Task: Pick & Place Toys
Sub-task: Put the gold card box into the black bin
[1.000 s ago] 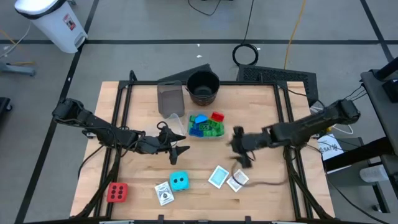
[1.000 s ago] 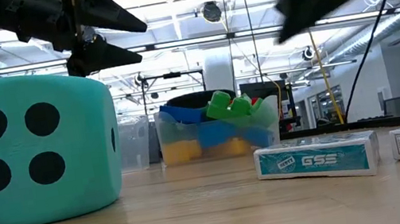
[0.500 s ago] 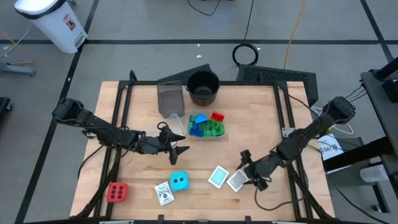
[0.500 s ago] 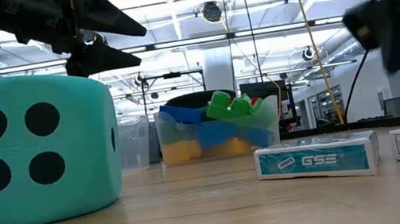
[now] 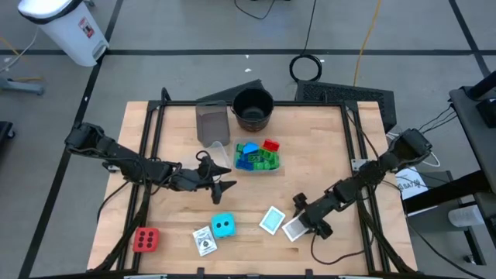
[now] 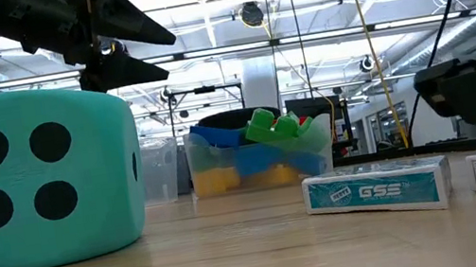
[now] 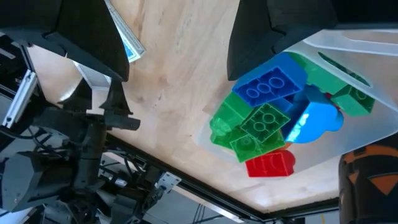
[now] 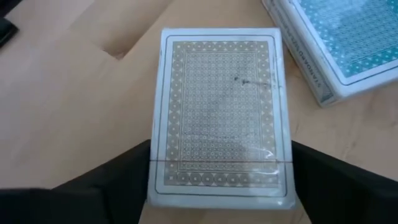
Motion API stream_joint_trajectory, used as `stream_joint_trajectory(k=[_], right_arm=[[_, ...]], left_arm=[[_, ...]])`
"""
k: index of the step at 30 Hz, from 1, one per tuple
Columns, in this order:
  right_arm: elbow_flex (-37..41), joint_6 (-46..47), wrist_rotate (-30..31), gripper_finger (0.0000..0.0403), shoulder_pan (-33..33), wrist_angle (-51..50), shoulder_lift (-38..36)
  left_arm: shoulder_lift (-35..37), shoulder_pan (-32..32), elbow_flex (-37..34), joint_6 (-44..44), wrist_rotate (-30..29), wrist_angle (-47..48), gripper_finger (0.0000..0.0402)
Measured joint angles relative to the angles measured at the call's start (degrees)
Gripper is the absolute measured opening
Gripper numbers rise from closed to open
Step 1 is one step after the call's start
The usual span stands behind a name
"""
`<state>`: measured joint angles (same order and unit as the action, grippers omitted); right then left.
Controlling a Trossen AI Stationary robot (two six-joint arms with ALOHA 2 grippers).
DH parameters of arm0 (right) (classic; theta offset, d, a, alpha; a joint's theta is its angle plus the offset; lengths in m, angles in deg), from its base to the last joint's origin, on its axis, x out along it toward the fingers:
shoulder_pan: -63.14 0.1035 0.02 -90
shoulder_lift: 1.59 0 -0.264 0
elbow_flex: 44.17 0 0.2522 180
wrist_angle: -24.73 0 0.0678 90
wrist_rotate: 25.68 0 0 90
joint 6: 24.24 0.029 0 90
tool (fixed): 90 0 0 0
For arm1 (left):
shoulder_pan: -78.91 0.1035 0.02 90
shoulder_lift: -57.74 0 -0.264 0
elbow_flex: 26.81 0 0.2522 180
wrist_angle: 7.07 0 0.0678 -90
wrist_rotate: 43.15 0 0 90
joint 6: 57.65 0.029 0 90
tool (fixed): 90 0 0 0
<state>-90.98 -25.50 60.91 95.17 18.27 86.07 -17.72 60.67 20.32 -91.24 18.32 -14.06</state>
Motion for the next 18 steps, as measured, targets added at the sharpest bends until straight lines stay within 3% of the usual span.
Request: stream_joint_trajectory(k=[5, 12, 15, 18], right_arm=[[0.03, 0.79, -0.28, 0.0281, -1.22, 0.26, -0.47], [-0.13, -2.39, 1.2, 0.0276, -1.07, 0.11, -3.05], [-0.98, -5.48, 3.71, 0.0276, 0.36, -1.2, -7.87], [-2.12, -7.49, 10.55, 0.0276, 1.67, -4.77, -13.27]], left_arm=[[0.0, 0.95, 0.0, -0.62, 0.02, 0.02, 0.0273], [0.0, 1.09, 0.0, -1.68, 0.02, -0.11, 0.0273], [0.0, 1.07, 0.0, -4.02, 0.01, -0.67, 0.0274], [0.0, 1.09, 0.0, -5.21, 0.0, -1.48, 0.0274]])
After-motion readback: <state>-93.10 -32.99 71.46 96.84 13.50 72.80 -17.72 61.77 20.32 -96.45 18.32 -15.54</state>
